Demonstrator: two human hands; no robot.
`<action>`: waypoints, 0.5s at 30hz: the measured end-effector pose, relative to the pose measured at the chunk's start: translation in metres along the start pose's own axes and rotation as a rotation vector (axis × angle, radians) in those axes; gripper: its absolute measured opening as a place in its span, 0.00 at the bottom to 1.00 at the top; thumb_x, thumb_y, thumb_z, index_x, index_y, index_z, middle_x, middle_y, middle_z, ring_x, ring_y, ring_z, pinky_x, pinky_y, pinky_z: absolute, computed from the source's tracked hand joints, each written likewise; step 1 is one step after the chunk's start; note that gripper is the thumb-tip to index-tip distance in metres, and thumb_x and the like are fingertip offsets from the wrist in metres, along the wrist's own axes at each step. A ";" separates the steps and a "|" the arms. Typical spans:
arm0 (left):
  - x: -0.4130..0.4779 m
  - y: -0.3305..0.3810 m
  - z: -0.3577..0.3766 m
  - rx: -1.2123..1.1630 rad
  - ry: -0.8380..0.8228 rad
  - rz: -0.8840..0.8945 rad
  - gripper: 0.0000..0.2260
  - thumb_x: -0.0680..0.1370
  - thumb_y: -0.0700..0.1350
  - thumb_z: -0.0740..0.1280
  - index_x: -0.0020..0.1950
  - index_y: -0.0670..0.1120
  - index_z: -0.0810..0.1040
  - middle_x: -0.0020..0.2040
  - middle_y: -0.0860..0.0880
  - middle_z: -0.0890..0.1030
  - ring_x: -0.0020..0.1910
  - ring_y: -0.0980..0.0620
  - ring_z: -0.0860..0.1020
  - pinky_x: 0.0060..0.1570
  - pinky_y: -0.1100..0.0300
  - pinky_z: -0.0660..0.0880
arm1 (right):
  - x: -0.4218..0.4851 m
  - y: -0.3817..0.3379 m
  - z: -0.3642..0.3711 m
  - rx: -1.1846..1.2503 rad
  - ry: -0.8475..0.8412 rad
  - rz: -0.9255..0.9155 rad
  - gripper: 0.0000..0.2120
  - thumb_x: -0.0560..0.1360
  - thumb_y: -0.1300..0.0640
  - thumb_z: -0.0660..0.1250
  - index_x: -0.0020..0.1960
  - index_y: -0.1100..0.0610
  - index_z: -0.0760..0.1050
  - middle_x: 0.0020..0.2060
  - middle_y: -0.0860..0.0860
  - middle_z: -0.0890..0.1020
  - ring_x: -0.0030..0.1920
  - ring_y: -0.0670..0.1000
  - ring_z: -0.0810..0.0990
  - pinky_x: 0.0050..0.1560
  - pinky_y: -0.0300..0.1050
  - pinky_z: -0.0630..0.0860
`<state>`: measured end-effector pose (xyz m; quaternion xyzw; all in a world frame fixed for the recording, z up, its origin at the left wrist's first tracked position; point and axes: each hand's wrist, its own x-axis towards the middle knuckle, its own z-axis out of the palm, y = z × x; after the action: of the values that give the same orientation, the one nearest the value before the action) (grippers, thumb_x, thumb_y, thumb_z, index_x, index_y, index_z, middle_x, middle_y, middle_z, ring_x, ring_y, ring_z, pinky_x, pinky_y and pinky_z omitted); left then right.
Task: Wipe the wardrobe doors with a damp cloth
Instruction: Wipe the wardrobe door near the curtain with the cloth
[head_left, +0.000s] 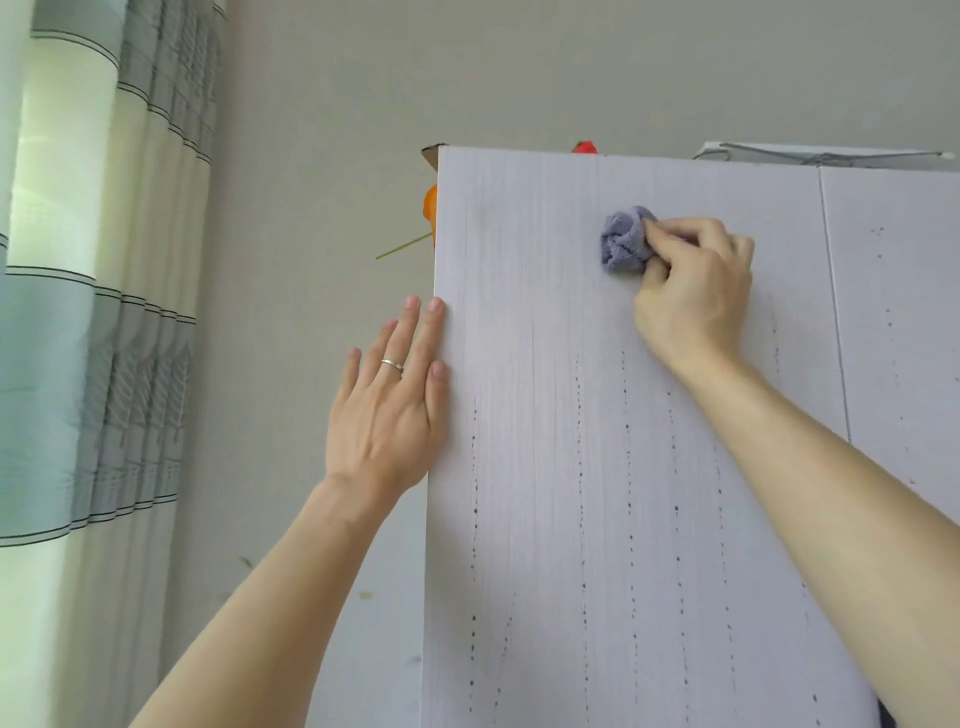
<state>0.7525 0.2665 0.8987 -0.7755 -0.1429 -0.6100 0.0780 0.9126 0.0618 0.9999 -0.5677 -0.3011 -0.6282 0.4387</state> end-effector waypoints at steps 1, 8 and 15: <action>0.000 0.000 0.000 0.004 0.000 -0.002 0.26 0.83 0.56 0.38 0.82 0.59 0.43 0.83 0.57 0.48 0.81 0.51 0.54 0.78 0.49 0.51 | -0.009 -0.002 0.001 0.010 0.013 -0.014 0.22 0.75 0.66 0.59 0.64 0.52 0.81 0.58 0.50 0.79 0.58 0.61 0.70 0.54 0.57 0.73; 0.002 -0.001 0.000 0.020 0.023 0.015 0.26 0.84 0.55 0.41 0.83 0.54 0.50 0.82 0.52 0.55 0.79 0.46 0.59 0.77 0.44 0.58 | -0.062 0.001 -0.008 0.046 -0.136 -0.634 0.20 0.73 0.67 0.62 0.60 0.55 0.83 0.55 0.49 0.83 0.53 0.55 0.73 0.48 0.49 0.74; 0.000 -0.001 0.001 0.056 0.077 0.052 0.25 0.85 0.53 0.43 0.83 0.53 0.51 0.83 0.52 0.55 0.79 0.46 0.60 0.77 0.42 0.57 | -0.038 0.012 -0.002 0.103 0.005 -0.153 0.21 0.75 0.67 0.60 0.62 0.56 0.82 0.55 0.52 0.81 0.54 0.61 0.73 0.57 0.42 0.69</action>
<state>0.7532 0.2675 0.8986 -0.7524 -0.1365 -0.6329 0.1209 0.9212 0.0631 0.9613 -0.5180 -0.3745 -0.6450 0.4188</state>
